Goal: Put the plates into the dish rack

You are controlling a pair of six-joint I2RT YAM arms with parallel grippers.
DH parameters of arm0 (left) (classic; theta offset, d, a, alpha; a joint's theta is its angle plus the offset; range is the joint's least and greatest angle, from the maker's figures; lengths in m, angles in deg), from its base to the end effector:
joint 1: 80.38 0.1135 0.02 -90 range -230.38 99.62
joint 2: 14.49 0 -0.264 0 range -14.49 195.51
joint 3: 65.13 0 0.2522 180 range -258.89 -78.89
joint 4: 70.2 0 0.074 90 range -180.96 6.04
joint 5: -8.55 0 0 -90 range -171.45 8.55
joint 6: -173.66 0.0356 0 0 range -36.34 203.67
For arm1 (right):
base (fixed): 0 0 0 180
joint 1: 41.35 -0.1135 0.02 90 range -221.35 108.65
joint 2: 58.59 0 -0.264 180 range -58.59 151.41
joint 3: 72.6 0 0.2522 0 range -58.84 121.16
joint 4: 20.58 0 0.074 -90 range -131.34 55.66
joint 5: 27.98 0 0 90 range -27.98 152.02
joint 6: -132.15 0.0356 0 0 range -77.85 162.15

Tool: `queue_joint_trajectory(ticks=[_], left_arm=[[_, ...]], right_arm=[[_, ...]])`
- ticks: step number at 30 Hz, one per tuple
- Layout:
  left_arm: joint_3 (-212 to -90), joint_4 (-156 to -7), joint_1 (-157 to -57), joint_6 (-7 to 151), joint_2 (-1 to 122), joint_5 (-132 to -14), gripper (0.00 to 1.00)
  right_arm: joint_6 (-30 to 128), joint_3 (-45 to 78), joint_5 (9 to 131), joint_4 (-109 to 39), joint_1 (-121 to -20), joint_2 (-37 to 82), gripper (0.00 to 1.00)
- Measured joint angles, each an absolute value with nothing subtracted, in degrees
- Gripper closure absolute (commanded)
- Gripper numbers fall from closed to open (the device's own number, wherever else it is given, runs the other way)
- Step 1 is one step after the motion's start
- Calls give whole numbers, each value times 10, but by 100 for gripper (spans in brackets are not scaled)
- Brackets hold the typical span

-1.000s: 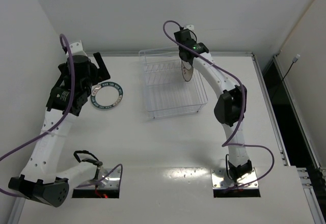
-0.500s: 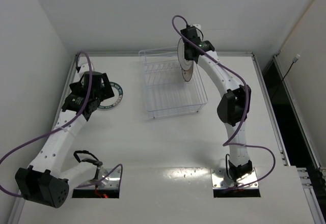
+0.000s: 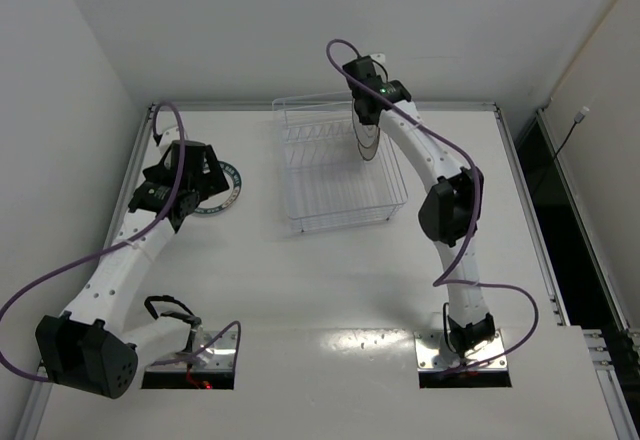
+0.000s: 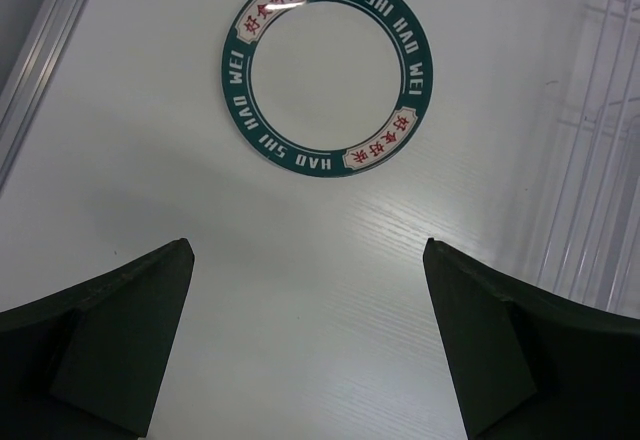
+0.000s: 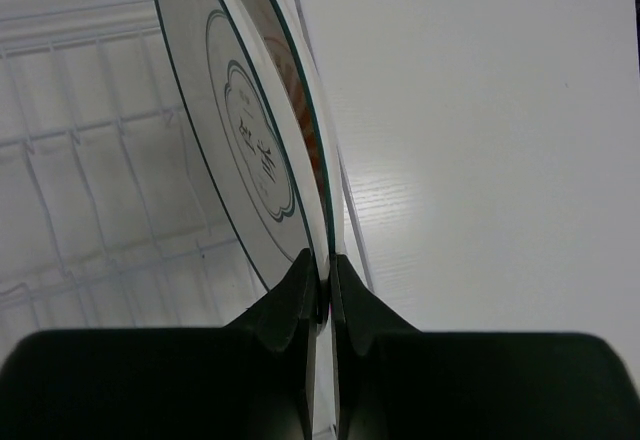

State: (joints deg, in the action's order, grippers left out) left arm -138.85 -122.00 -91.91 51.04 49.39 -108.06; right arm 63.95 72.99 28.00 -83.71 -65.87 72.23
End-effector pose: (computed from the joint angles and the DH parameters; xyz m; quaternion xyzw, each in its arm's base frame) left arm 0.2295 -0.0305 0.3229 -0.2548 0.8567 0.0459 0.4461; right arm 0.4679 0.1915 0.3002 0.0827 0.8960 -0.1177 0.4200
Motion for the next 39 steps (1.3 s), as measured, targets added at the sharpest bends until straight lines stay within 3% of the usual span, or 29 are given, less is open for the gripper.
queue_joint_trajectory(ticks=[5, 7, 9, 16, 21, 23, 29, 34, 39], left_arm=[[-1392, -1220, -919, 519, 494, -1076, 1], [-1392, -1220, -919, 524, 494, -1074, 1], [-1392, -1220, -919, 530, 494, -1073, 1], [-1385, -1213, -919, 536, 485, -1069, 1], [-1358, -1205, -919, 525, 479, -1070, 1], [-1348, -1201, -915, 512, 482, -1071, 1], [-1302, -1129, -845, 460, 504, -1023, 1], [-1218, -1025, -722, 394, 538, -927, 1], [-1136, -902, -655, 304, 589, -842, 1]], right_arm=[[629, 742, 252, -847, -673, 734, 98], [625, 748, 247, -849, -678, 739, 90], [620, 748, 250, -846, -681, 740, 74], [620, 720, 303, -849, -681, 747, 71], [630, 711, 379, -861, -682, 780, 53], [630, 713, 405, -871, -682, 771, 50], [632, 682, 526, -851, -678, 625, 36], [634, 641, 663, -791, -666, 453, 36], [631, 618, 751, -771, -653, 397, 36]])
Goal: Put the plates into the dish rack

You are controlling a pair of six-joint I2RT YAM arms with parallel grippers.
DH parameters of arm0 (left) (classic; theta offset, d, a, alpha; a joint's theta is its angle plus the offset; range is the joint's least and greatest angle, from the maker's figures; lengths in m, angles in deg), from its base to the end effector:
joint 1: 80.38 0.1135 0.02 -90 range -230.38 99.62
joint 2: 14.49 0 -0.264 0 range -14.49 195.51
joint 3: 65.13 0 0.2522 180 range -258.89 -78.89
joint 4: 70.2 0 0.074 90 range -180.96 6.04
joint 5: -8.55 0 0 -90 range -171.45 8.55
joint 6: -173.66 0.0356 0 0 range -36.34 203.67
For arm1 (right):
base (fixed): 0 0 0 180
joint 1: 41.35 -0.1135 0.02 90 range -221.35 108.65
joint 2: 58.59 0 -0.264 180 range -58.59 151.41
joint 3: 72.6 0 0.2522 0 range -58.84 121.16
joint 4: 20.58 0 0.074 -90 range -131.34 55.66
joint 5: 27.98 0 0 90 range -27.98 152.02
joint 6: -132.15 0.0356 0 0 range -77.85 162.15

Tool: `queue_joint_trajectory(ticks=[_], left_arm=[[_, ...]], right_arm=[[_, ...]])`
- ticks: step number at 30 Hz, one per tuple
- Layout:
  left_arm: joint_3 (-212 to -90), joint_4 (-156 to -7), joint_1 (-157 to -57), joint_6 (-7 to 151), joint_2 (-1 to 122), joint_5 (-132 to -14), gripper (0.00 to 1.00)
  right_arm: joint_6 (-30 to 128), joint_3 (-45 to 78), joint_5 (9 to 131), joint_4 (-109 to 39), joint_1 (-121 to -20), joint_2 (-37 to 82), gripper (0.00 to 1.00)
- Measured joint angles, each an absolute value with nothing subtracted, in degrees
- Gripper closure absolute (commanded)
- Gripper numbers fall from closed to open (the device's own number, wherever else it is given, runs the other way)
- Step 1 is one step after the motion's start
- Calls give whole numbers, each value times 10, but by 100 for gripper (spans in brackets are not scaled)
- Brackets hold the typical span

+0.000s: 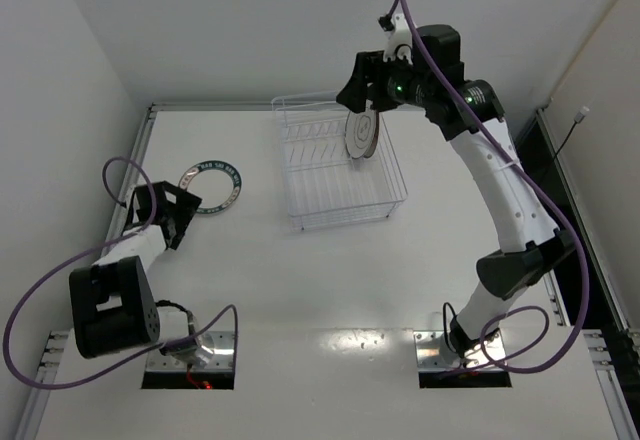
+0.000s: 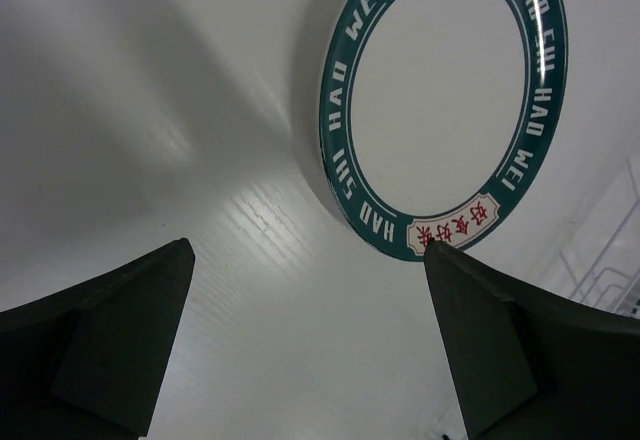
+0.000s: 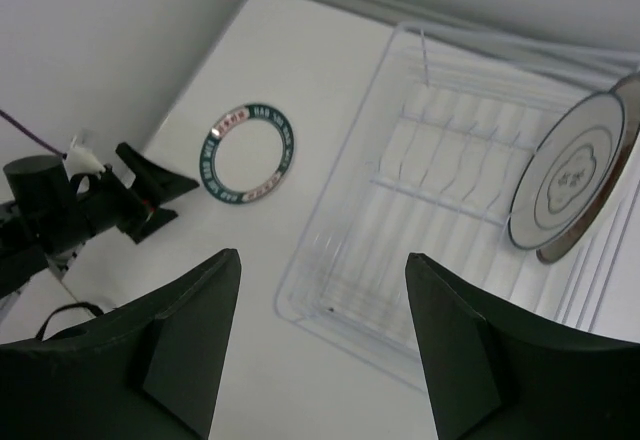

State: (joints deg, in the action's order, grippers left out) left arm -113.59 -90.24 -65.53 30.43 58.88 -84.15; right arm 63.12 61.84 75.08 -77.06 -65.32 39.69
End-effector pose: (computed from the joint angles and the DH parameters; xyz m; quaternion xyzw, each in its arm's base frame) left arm 0.2419 0.0659 0.1828 -0.5244 0.7602 -0.1053 0.3689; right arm 0.3289 0.1550 0.4858 -0.0863 0.8134 0.3032 0.4888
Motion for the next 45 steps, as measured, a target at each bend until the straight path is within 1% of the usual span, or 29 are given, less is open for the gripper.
queue_joint_trajectory(ticks=[4, 6, 7, 8, 9, 11, 14, 15, 17, 19, 22, 26, 30, 31, 33, 34, 35, 37, 38, 40, 45], left_arm=[[-1093, -801, -649, 234, 638, -811, 1], [-1080, -740, -649, 198, 663, -803, 10], [-1079, -711, -648, 183, 674, -803, 30], [-1079, -688, -647, 171, 688, -802, 39], [-1078, -665, -647, 161, 708, -800, 44], [-1080, -625, -646, 140, 742, -791, 50], [-1099, -590, -643, 129, 790, -771, 70], [-1110, -583, -642, 127, 807, -761, 85], [-1126, -579, -641, 127, 835, -748, 99], [-1130, -575, -640, 124, 837, -738, 100], [-1147, -610, -640, 130, 812, -742, 100], [-1220, -688, -640, 145, 772, -759, 100], [-1307, -711, -639, 136, 744, -752, 100], [-1330, -714, -639, 133, 736, -746, 100], [-1365, -711, -639, 123, 715, -729, 100], [-1373, -709, -642, 118, 703, -719, 100], [-1379, -706, -645, 110, 688, -708, 100], [-1382, -698, -655, 96, 661, -686, 100], [-1382, -693, -667, 87, 650, -673, 100], [-1382, -678, -701, 73, 639, -650, 100], [-1382, -664, -824, 51, 645, -593, 100]], right_arm=[[631, 560, 775, -780, -635, 394, 36], [631, 545, 777, -800, -623, 397, 36], [630, 545, 777, -809, -618, 398, 36], [629, 545, 777, -814, -613, 398, 36], [629, 545, 777, -817, -608, 397, 36], [628, 546, 777, -820, -601, 396, 36], [627, 546, 777, -830, -595, 396, 36], [626, 546, 777, -833, -594, 396, 36], [624, 546, 781, -838, -591, 396, 36], [622, 546, 784, -841, -588, 396, 36], [621, 546, 792, -840, -581, 396, 36], [628, 536, 818, -818, -575, 396, 36], [665, 496, 887, -752, -563, 395, 36], [682, 476, 913, -723, -560, 395, 36], [734, 424, 969, -647, -553, 393, 31], [761, 398, 991, -604, -550, 393, 27], [795, 358, 1018, -535, -548, 393, 19], [882, 294, 1059, -424, -545, 395, 18], [923, 267, 1077, -372, -543, 399, 15], [999, 228, 1101, -271, -544, 411, 14], [1110, 209, 1130, -115, -559, 456, 11]])
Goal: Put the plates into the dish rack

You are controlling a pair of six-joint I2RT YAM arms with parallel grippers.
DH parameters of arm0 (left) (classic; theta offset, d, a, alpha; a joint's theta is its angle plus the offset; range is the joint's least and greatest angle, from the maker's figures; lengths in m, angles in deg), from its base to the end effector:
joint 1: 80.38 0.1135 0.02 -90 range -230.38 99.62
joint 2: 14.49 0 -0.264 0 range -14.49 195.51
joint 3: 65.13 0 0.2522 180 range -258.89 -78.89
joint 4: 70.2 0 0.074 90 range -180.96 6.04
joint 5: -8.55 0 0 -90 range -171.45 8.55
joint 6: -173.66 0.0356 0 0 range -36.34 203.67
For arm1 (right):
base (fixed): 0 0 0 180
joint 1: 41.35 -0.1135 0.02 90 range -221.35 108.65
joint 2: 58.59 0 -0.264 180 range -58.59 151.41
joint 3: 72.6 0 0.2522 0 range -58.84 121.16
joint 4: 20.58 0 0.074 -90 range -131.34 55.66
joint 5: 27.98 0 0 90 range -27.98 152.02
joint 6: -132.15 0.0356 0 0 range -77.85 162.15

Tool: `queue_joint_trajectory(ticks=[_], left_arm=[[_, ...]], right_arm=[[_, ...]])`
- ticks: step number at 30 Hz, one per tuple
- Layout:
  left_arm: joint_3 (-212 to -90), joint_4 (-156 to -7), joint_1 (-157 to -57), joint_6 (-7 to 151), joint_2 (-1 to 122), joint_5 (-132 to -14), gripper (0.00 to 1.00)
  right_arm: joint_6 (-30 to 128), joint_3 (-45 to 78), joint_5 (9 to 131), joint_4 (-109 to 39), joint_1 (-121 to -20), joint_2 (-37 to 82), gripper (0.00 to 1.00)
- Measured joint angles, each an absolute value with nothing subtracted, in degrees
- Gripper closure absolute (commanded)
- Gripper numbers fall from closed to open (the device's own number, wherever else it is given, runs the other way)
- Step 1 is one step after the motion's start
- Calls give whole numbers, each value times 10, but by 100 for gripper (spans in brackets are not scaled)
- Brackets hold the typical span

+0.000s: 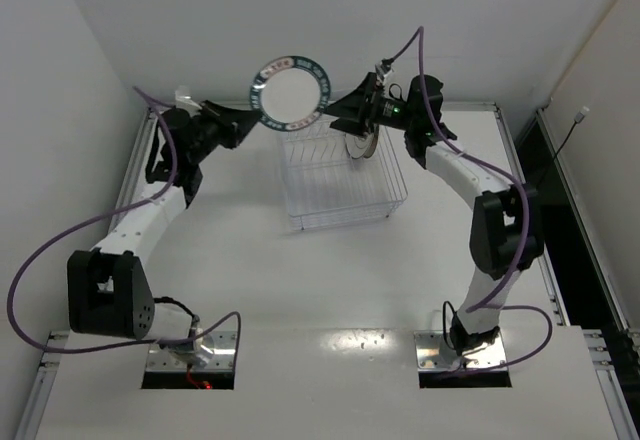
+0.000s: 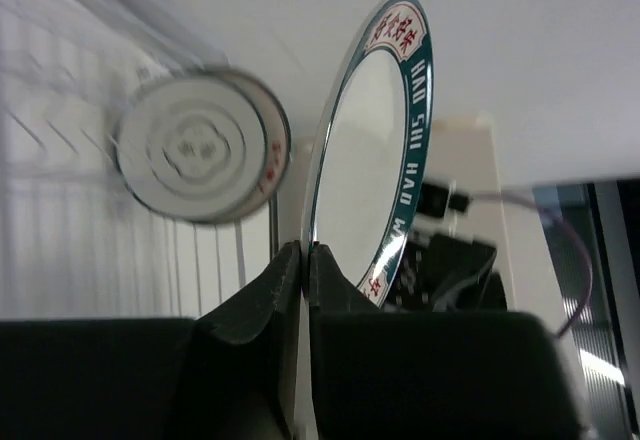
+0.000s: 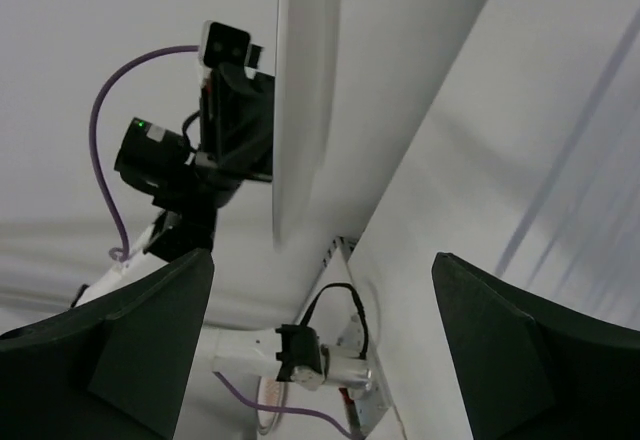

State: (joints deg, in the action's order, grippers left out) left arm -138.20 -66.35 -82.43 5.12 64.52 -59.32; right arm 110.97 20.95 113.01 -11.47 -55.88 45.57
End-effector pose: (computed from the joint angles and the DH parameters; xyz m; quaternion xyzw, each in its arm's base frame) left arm 0.3267 -0.0251 0.3427 -0.3327 0.6373 -0.5459 0.4302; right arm 0.4082 0.1344 0.3205 0.0277 0.7124 0.6491 0.2654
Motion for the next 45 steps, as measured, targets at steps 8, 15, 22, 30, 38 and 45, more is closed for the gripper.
queue_joint_trajectory(ticks=[8, 15, 22, 30, 38, 45], left_arm=[[-1394, -629, -917, 31, 698, -540, 54], [-1471, -808, -852, 118, 684, -576, 13], [-1515, -971, -826, 220, 609, -681, 7], [-1533, -1059, -827, 308, 582, -756, 0], [-1540, -1084, -827, 345, 578, -775, 0], [-1540, -1087, -827, 350, 578, -773, 0]], right_arm=[[1151, 286, 1130, -67, -569, 550, 100], [961, 452, 955, -434, -558, 573, 100], [703, 744, 562, -701, -615, 599, 100], [607, 758, 411, -776, -655, 715, 100], [597, 748, 426, -777, -650, 814, 95], [600, 748, 457, -775, -635, 815, 44]])
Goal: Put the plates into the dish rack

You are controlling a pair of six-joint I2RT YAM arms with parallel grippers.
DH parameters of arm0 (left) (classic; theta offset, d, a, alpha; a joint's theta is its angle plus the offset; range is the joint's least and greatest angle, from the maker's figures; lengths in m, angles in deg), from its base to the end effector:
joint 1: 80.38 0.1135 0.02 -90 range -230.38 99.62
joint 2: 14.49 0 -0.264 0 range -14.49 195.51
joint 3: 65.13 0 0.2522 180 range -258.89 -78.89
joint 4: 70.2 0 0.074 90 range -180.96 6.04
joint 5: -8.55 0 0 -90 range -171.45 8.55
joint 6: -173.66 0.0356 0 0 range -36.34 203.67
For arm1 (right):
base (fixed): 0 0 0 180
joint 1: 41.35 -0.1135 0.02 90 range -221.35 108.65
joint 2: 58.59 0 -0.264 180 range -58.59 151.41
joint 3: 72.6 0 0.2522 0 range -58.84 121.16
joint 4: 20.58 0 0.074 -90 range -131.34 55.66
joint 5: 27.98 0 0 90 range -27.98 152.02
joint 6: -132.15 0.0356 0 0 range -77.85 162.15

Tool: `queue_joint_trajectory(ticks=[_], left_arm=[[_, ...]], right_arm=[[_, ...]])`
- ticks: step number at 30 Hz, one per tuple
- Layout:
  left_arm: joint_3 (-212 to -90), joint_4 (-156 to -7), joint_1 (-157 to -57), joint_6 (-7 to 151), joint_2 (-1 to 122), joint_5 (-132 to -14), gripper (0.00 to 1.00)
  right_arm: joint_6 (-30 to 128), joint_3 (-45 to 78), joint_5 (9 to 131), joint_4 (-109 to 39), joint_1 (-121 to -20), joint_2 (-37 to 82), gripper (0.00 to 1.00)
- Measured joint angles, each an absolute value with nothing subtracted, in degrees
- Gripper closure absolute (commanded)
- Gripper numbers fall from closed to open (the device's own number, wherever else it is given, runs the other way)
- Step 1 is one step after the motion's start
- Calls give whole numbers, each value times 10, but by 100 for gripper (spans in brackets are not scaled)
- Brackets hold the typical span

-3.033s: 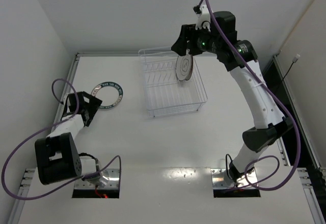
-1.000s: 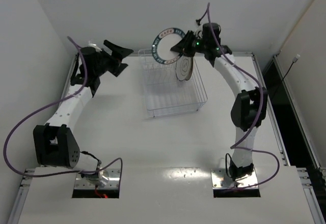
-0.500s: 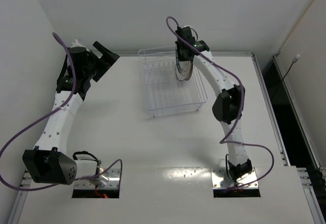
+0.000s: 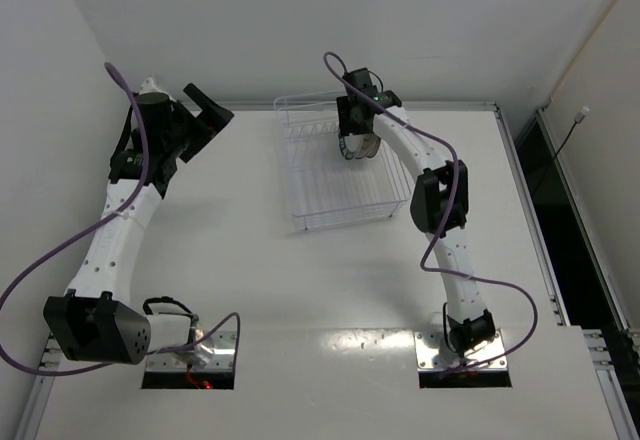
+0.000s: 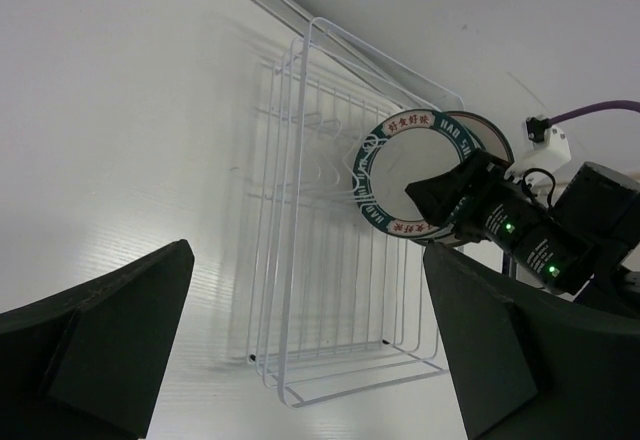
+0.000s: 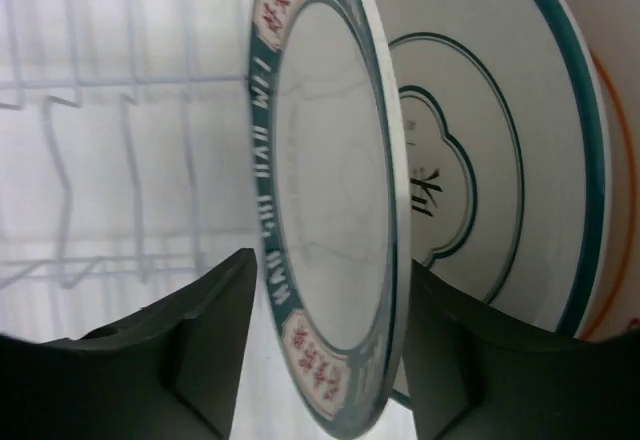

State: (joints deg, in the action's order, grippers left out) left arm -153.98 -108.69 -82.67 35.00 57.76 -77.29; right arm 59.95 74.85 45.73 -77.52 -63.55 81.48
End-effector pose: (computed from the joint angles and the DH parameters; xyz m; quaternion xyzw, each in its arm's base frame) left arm 0.2825 -0.0139 0.3962 -0.3073 0.7691 -0.2678 0.4923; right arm 0.5063 0.1958 0.2330 0.0133 0.9301 -0.0079 0.3670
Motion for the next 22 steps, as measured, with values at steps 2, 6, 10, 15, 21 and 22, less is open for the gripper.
queue_joint_trajectory(ticks=[2, 6, 10, 15, 21, 22], left_arm=[[-1540, -1087, -827, 350, 578, -771, 0], [-1540, -1087, -827, 354, 578, -769, 0], [-1536, -1086, -827, 377, 575, -779, 0], [-1502, -1086, -827, 426, 546, -811, 0], [-1438, -1080, -827, 463, 501, -843, 0], [-1426, -1079, -830, 466, 496, -846, 0]], right_arm=[[600, 749, 459, -773, -638, 814, 38], [611, 751, 461, -786, -641, 800, 0], [614, 736, 466, -794, -640, 720, 0], [629, 694, 550, -781, -627, 548, 0], [653, 635, 673, -780, -621, 431, 0], [659, 606, 684, -784, -618, 418, 0]])
